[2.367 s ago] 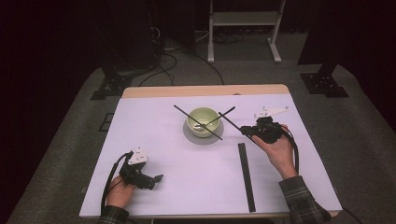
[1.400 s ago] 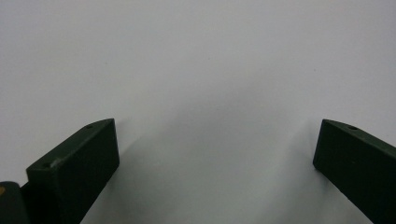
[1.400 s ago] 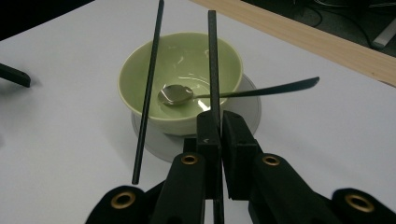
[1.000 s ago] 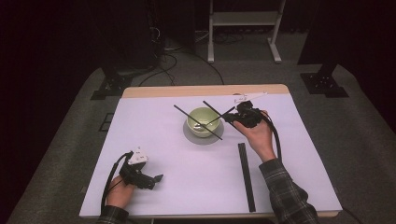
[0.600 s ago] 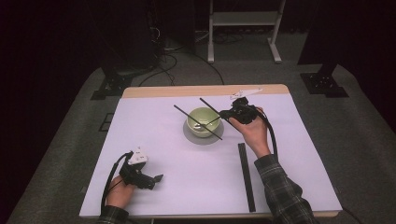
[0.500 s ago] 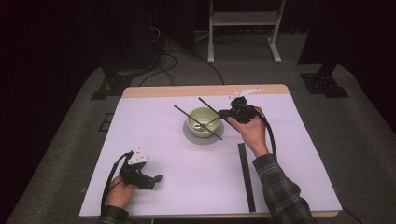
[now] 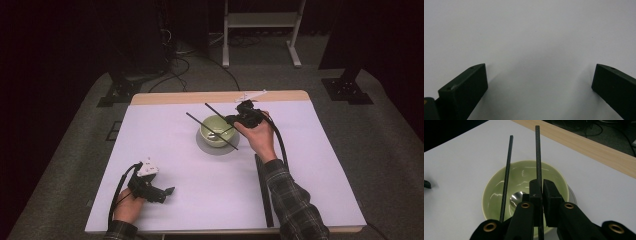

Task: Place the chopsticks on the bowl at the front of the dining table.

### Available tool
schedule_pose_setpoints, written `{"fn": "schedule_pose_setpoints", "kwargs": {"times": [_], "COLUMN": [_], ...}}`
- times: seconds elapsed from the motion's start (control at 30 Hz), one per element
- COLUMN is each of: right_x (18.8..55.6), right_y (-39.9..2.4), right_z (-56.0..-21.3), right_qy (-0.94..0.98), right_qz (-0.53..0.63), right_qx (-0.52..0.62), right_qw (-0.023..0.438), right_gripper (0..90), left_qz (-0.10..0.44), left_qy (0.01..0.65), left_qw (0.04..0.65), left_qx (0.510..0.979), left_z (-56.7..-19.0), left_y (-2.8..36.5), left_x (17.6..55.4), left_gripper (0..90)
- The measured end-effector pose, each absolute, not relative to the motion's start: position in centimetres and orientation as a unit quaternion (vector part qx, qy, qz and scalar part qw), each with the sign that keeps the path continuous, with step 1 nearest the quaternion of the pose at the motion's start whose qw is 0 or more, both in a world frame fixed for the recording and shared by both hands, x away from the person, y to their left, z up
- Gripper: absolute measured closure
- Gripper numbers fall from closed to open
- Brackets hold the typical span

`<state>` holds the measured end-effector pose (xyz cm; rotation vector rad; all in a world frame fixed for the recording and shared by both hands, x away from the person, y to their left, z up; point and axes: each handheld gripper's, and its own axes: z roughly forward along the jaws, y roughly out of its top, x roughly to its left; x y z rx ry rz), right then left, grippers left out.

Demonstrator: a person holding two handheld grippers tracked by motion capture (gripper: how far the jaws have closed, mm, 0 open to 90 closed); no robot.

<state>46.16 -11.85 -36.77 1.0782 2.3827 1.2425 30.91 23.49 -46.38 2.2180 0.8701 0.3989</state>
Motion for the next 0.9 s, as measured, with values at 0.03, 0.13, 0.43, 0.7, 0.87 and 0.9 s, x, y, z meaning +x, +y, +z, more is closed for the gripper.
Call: {"fn": "schedule_pose_setpoints", "kwargs": {"times": [0.03, 0.13, 0.43, 0.7, 0.87, 0.9], "right_x": [46.3, 46.6, 47.4, 47.9, 48.2, 48.2], "right_y": [-11.7, -11.0, -9.2, -8.4, -8.0, -7.9], "right_z": [-36.8, -36.9, -37.1, -37.7, -38.1, -38.1], "right_qy": [0.817, 0.818, 0.823, 0.826, 0.829, 0.829], "right_qz": [0.426, 0.425, 0.419, 0.414, 0.409, 0.409], "right_qx": [0.369, 0.370, 0.364, 0.365, 0.366, 0.366], "right_qw": [0.122, 0.119, 0.116, 0.113, 0.110, 0.109], "right_gripper": [85.6, 85.6, 85.6, 85.6, 85.6, 85.5], "left_qz": [0.154, 0.154, 0.155, 0.155, 0.155, 0.155], "left_qy": [0.337, 0.337, 0.337, 0.337, 0.337, 0.337], "left_qw": [0.355, 0.355, 0.354, 0.355, 0.355, 0.355], "left_qx": [0.858, 0.858, 0.859, 0.858, 0.858, 0.858], "left_z": [-46.4, -46.4, -46.4, -46.4, -46.4, -46.4], "left_y": [23.5, 23.5, 23.5, 23.5, 23.5, 23.5], "left_x": [30.9, 30.9, 30.9, 30.9, 30.9, 30.9], "left_gripper": [0.0, 0.0, 0.0, 0.0, 0.0, 0.0]}}
